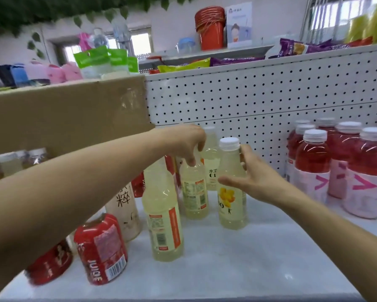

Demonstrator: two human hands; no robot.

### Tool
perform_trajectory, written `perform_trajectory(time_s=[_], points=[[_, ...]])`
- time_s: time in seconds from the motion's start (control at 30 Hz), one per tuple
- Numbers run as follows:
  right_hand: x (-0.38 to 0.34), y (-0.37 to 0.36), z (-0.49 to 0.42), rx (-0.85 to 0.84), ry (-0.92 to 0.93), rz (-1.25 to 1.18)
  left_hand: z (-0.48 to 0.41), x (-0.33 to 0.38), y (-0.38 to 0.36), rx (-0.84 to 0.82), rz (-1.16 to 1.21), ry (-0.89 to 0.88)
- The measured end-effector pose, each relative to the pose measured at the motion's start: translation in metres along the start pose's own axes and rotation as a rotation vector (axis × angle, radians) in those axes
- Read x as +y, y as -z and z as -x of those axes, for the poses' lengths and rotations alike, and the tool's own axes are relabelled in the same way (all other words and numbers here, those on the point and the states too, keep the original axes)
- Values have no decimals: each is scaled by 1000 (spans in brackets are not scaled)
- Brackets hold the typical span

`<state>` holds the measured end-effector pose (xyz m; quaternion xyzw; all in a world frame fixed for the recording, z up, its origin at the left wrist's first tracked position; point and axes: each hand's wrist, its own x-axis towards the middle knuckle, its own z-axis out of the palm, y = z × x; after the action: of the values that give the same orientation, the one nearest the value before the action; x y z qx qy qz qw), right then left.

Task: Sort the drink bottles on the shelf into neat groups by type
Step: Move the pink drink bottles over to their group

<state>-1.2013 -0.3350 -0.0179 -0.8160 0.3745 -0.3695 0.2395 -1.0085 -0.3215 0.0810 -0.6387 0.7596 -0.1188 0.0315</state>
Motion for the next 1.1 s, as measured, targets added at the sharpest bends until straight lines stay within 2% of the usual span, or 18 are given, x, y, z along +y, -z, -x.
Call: perform_trajectory(time_s=[0.23,0.37,0.53,0.6,0.67,0.7,0.73,0.77,0.83,0.87,0.9,0.97,1.1], points=[[4,-13,-23,43,-55,-30,-30,-30,-7,-56,7,43],[5,-21,-40,31,-64,-22,-13,-39,5,-86,216,76],[3,-29,-50,-19,-111,-77,48,-43,17,69,492,92],[2,-34,-47,117,-89,9,74,-45,15,119,552,68],[-13,-40,-36,328,44,71,94,-47,10,122,576,63],[-25,-42,-27,381,132,35,100,-48,7,122,562,73],[-38,-46,-20,349,195,-39,103,-49,5,125,536,88],[-54,-49,-11,235,235,-129,104,-51,3,133,513,104],[-78,-62,3,-102,243,-227,100,-52,1,136,502,138],[-83,-70,7,-197,247,-197,97,-52,0,129,522,153],[-84,-78,10,-220,256,-141,94,-53,0,116,558,171],[-84,-84,12,-162,276,-111,90,-53,-1,84,625,206],[-75,-72,12,-92,246,-137,87,-48,-2,100,548,169]])
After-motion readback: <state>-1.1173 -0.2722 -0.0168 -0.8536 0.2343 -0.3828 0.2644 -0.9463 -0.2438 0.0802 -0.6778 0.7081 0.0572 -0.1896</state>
